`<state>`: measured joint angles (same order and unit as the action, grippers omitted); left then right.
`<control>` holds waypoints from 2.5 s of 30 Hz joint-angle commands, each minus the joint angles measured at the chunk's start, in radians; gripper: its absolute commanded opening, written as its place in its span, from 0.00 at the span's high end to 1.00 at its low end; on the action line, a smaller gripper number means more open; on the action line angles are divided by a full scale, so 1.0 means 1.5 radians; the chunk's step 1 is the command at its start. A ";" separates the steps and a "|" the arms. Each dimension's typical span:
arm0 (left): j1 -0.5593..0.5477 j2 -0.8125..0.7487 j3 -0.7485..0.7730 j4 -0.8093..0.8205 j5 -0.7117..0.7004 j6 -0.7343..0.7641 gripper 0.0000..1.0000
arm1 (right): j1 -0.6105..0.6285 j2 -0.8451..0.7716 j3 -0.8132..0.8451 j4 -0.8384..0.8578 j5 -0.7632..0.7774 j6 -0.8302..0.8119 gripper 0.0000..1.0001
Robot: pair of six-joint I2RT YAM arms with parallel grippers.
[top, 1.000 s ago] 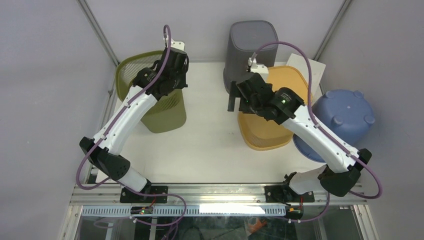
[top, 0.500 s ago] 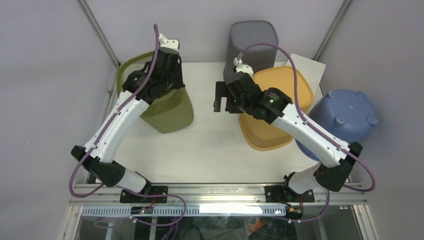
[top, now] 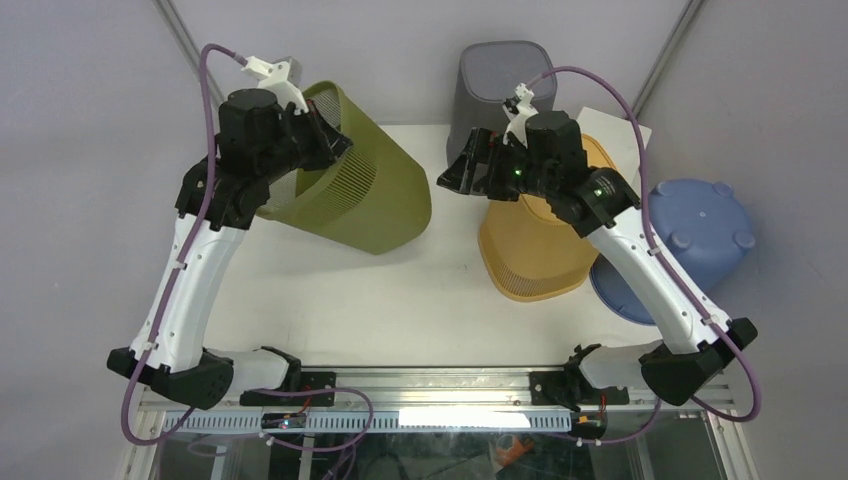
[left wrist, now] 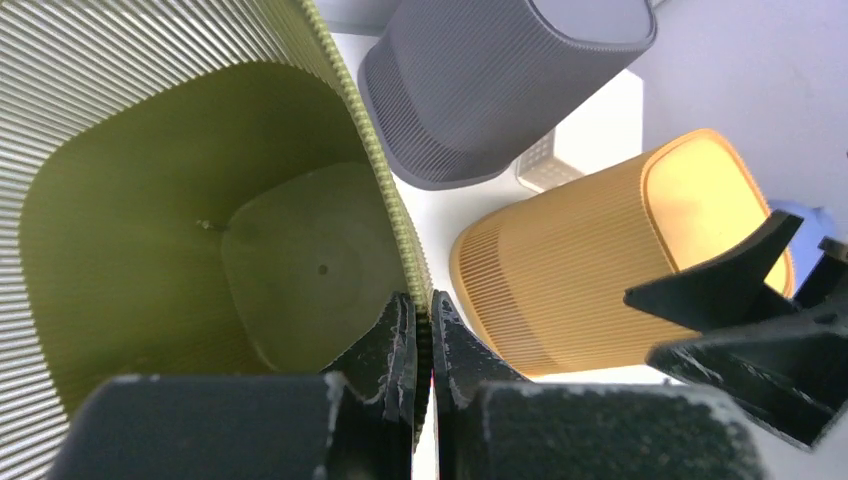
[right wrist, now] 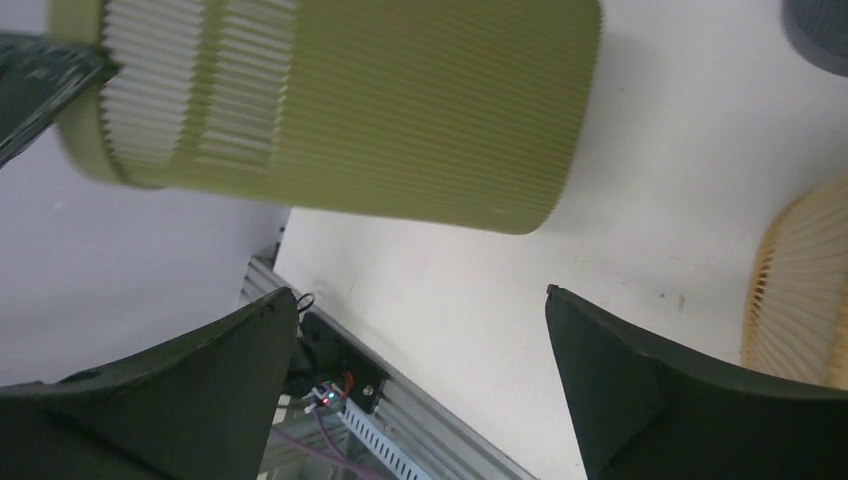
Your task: Turn the large container upside down
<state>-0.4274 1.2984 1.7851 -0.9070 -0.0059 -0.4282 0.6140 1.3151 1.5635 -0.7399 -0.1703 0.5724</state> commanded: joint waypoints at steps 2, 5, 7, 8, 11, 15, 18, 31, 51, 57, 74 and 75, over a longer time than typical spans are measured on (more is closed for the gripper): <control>0.157 -0.048 -0.113 0.210 0.229 -0.072 1.00 | -0.009 -0.024 -0.012 0.061 -0.149 -0.009 0.01; 0.253 -0.076 -0.236 0.335 0.381 -0.148 1.00 | -0.016 -0.015 -0.031 0.072 -0.180 0.000 0.01; 0.287 -0.093 -0.298 0.385 0.409 -0.177 1.00 | -0.015 -0.008 -0.038 0.075 -0.192 0.003 0.01; 0.306 -0.100 -0.318 0.404 0.422 -0.184 1.00 | -0.015 -0.004 -0.039 0.075 -0.193 0.003 0.01; 0.339 -0.115 -0.367 0.408 0.437 -0.185 1.00 | -0.014 0.010 -0.036 0.071 -0.192 -0.003 0.01; 0.387 -0.134 -0.449 0.440 0.481 -0.204 1.00 | -0.006 0.037 -0.023 0.067 -0.179 -0.012 0.01; 0.441 -0.154 -0.564 0.551 0.563 -0.295 1.00 | 0.008 0.063 -0.007 0.058 -0.152 -0.019 0.01; 0.456 -0.183 -0.583 0.324 0.466 -0.127 0.45 | 0.022 0.199 0.130 -0.027 -0.001 -0.074 0.01; 0.456 -0.172 -0.455 0.215 0.328 -0.056 0.59 | -0.024 0.409 0.306 -0.038 0.030 -0.107 0.01; 0.456 -0.166 -0.470 0.223 0.334 -0.059 0.74 | -0.030 0.421 0.298 -0.010 -0.012 -0.109 0.01; 0.456 -0.161 -0.447 0.276 0.330 -0.096 0.70 | -0.039 0.430 0.262 0.057 -0.086 -0.094 0.01; 0.456 -0.151 -0.443 0.277 0.331 -0.098 0.71 | -0.040 0.430 0.263 0.057 -0.087 -0.094 0.01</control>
<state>0.2611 1.0611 1.0698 -0.5640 0.4957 -0.5457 0.5602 1.9587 1.9354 -0.7086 -0.2680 0.4286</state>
